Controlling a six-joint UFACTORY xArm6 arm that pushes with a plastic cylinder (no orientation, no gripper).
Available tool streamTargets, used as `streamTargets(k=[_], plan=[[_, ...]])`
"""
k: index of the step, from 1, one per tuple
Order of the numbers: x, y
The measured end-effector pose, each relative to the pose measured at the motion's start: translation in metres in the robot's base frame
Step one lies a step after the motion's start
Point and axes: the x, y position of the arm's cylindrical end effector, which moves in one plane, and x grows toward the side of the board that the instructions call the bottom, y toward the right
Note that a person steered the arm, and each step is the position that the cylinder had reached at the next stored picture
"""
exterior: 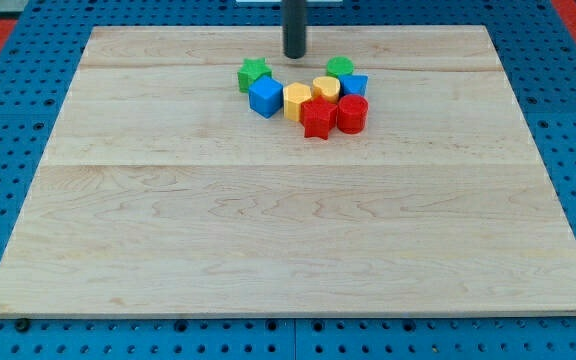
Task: Slightly push the green star towards the left of the board
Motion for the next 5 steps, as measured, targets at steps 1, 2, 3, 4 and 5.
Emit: streamTargets(k=[1,2,3,4,5], plan=[[0.023,-0.001],[0.033,-0.021],[0.046,-0.04],[0.044,-0.111],[0.043,-0.17]])
